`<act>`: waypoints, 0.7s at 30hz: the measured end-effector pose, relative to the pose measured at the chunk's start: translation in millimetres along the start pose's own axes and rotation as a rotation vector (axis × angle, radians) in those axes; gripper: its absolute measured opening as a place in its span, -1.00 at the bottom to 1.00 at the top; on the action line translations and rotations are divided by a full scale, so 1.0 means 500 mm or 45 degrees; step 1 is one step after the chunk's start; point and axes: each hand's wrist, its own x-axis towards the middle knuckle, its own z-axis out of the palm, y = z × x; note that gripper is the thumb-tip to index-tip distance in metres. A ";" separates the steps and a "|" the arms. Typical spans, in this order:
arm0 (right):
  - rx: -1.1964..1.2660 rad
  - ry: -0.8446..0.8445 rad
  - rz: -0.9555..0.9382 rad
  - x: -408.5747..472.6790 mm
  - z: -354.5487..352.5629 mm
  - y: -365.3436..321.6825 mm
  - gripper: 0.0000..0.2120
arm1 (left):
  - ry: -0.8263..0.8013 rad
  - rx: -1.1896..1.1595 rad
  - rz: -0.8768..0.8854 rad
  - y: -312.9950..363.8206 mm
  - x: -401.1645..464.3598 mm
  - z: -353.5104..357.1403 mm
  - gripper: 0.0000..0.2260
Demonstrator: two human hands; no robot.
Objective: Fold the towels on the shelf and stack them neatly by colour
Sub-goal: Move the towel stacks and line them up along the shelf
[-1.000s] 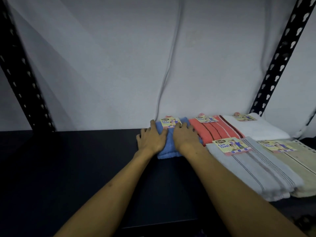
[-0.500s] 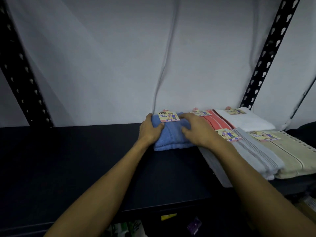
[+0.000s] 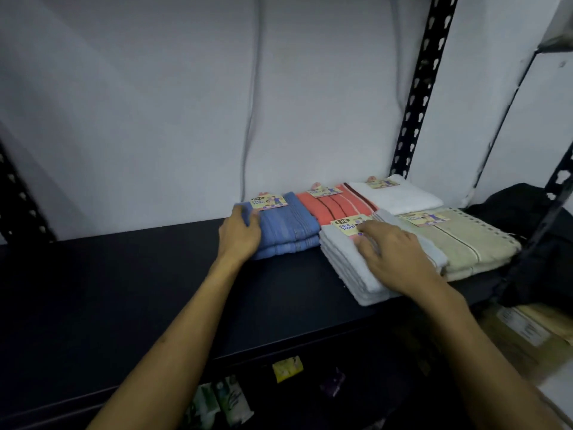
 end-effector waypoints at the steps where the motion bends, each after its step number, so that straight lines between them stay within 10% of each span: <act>1: -0.029 -0.005 -0.004 -0.002 0.004 -0.001 -0.59 | -0.026 0.032 0.006 0.003 -0.004 0.000 -0.62; 16: -0.080 -0.100 0.347 0.005 -0.039 0.019 -0.34 | 0.198 0.158 0.259 0.048 -0.120 0.009 -0.70; 21: 0.004 -0.288 0.370 0.009 -0.050 0.029 -0.26 | -0.449 -0.099 0.093 0.144 -0.201 0.097 -0.57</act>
